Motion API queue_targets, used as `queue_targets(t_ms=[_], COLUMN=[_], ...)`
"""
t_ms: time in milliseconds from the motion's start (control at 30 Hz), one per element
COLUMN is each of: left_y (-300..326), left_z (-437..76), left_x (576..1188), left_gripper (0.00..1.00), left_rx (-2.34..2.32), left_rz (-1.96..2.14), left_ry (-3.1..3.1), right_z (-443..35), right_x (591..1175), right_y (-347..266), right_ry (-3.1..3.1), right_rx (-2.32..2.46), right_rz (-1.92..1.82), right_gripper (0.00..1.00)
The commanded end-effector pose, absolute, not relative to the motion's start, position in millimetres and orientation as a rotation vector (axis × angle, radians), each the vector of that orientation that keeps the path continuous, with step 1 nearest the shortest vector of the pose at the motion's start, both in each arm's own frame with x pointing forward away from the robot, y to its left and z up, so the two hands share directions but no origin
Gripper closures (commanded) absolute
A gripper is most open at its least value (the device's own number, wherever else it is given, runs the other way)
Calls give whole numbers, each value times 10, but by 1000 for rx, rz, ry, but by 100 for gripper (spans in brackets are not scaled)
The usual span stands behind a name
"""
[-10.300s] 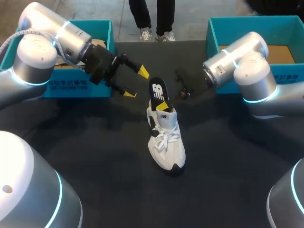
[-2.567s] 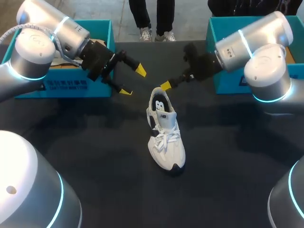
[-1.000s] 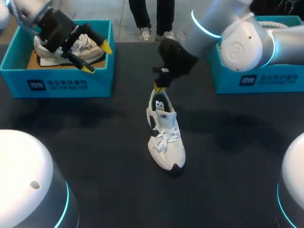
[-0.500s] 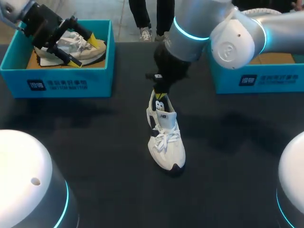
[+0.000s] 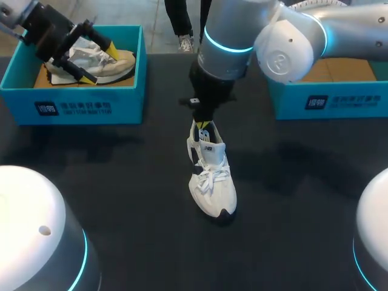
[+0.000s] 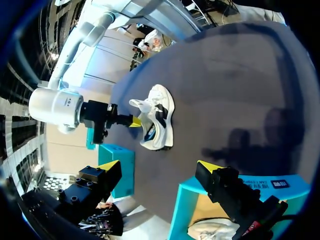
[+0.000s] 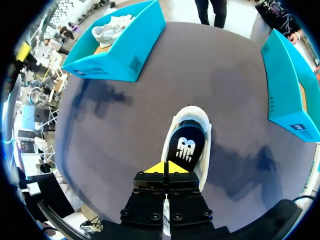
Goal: Take the shoe out of the shoebox, open the shoe tongue, remove and reinsert the insole, then place the shoe into the shoebox
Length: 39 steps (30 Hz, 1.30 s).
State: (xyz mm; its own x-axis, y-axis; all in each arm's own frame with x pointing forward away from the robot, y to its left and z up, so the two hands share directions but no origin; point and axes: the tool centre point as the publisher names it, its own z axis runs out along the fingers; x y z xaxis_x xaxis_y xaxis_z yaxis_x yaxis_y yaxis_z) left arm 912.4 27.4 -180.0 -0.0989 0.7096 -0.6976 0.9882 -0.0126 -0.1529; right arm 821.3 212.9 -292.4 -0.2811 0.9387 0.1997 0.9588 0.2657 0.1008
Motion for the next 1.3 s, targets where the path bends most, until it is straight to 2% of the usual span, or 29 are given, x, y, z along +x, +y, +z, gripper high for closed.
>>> queue_targets(t_ms=[33,500,1300], left_y=[263,263,263], left_z=[-1815,-1815,-1815], left_x=[9133,9133,9133], left_gripper=[0,0,0], left_rx=[1757,1757,1757], left_rz=[-886,-886,-886], left_ry=[1859,1859,1859], right_z=[-2927,-3159,-3647], right_x=[8207,8235,8181], right_y=[2130,2079,1959], right_ry=[-2418,-2412,-2313], right_rx=[-1820,-1956,-1974], right_rz=[-309,-360,-197], right_gripper=[100,100,100])
